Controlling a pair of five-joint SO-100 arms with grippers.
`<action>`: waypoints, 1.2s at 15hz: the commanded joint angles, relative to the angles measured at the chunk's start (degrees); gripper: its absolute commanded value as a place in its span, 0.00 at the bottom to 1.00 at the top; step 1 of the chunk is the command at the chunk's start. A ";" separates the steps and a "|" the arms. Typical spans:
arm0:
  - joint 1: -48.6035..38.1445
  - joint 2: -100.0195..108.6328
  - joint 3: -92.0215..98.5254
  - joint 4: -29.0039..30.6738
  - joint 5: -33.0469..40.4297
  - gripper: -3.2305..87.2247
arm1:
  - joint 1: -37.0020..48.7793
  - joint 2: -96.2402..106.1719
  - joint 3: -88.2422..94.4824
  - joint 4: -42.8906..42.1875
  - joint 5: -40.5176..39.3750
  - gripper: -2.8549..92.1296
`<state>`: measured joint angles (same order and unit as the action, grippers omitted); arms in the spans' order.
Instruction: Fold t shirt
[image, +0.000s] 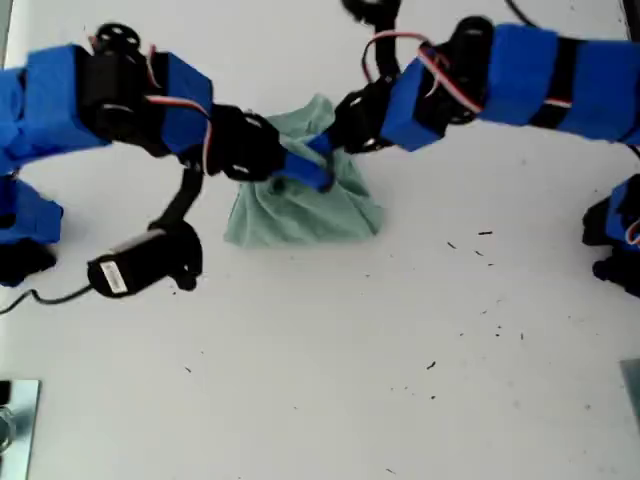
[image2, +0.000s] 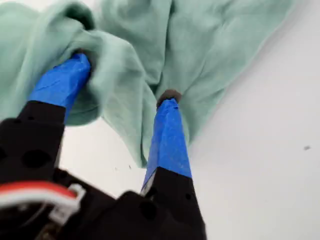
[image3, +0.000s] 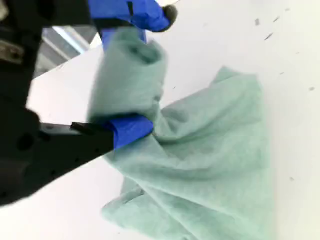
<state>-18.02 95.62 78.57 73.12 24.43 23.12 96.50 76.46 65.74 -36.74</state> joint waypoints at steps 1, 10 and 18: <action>-7.82 21.88 16.61 -2.90 -2.72 0.37 | 6.42 26.89 18.81 -8.79 0.09 0.28; 0.09 90.88 89.47 -20.83 -17.23 0.20 | 3.96 104.24 86.40 4.83 7.82 0.25; 14.41 110.65 107.14 -13.89 -18.98 0.21 | 3.78 104.24 101.07 11.95 -11.69 0.22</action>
<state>-5.19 205.66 185.01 59.15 4.48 27.25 200.30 174.99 77.43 -29.36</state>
